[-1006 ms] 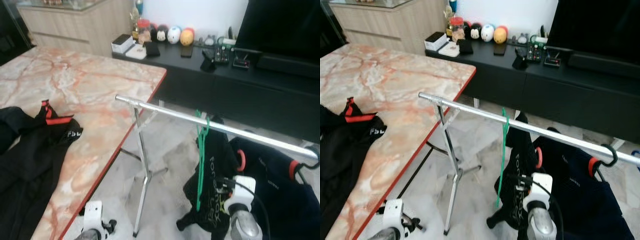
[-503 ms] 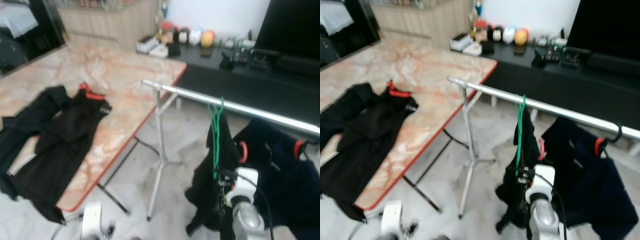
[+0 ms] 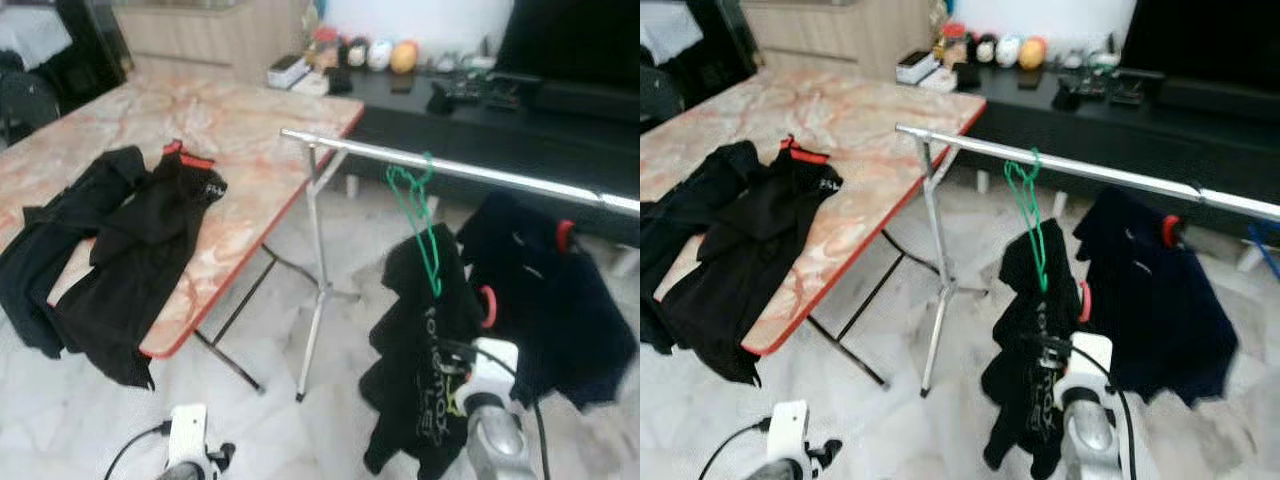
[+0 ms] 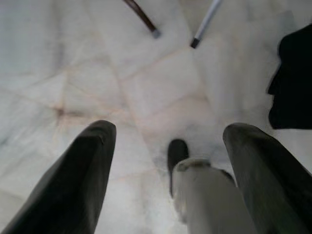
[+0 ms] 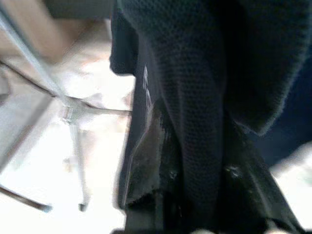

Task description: Hang hanger

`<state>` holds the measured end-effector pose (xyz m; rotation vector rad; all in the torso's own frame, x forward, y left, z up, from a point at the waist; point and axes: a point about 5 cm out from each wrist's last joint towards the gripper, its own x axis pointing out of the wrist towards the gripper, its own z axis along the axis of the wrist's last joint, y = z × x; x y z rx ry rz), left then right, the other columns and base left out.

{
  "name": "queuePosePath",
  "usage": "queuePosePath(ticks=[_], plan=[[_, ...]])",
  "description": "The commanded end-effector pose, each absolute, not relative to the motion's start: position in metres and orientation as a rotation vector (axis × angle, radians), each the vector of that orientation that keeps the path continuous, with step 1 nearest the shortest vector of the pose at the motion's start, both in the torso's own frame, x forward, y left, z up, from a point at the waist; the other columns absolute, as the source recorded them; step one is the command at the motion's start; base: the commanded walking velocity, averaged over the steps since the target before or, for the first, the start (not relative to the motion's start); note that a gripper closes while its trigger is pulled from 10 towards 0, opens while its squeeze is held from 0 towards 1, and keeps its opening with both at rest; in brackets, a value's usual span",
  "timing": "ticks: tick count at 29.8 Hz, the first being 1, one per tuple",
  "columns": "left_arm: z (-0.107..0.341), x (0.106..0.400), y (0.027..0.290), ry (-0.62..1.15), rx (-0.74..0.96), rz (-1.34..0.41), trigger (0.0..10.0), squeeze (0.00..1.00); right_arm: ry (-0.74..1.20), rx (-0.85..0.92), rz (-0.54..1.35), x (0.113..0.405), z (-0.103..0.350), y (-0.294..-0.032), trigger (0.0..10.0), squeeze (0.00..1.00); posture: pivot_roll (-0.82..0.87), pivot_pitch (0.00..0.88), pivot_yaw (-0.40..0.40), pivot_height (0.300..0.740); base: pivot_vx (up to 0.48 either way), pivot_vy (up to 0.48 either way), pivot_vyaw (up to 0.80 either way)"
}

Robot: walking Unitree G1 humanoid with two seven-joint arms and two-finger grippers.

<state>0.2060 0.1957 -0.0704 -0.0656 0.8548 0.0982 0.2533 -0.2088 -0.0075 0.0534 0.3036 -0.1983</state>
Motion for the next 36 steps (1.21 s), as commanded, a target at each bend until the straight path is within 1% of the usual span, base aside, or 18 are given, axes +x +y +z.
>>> queuePosePath(ticks=[1,12,17,32,35,36], plan=[[-0.075,0.196,0.202,0.892,-0.05,0.109,10.0,0.0,0.279,0.065,-0.189,0.261,-0.002,-0.204,10.0,0.0,-0.07,0.0,0.039,0.74,-0.311,0.0,0.0],[-0.075,0.196,0.203,0.889,-0.057,0.113,10.0,0.0,0.317,0.066,-0.222,0.262,-0.005,-0.208,10.0,0.0,-0.07,0.0,0.039,0.74,-0.32,0.0,0.0],[-0.074,0.197,0.203,0.886,-0.057,0.115,10.0,0.0,0.322,0.074,-0.21,0.262,-0.006,-0.206,10.0,0.0,-0.07,0.0,0.039,0.74,-0.302,0.0,-0.71],[-0.071,0.202,0.205,0.865,-0.054,0.112,10.0,0.0,0.324,0.07,-0.2,0.264,-0.006,-0.204,10.0,0.0,-0.07,0.0,0.042,0.74,0.0,0.0,-0.79],[-0.067,0.208,0.205,0.835,-0.042,0.09,10.0,0.0,0.311,0.061,-0.198,0.264,-0.005,-0.204,10.0,0.0,-0.07,0.0,0.044,0.74,0.0,0.0,0.0],[-0.063,0.214,0.205,0.804,-0.044,0.076,10.0,0.0,0.31,0.057,-0.194,0.264,-0.004,-0.205,10.0,0.0,-0.07,0.0,0.046,0.74,0.0,0.0,0.0]])
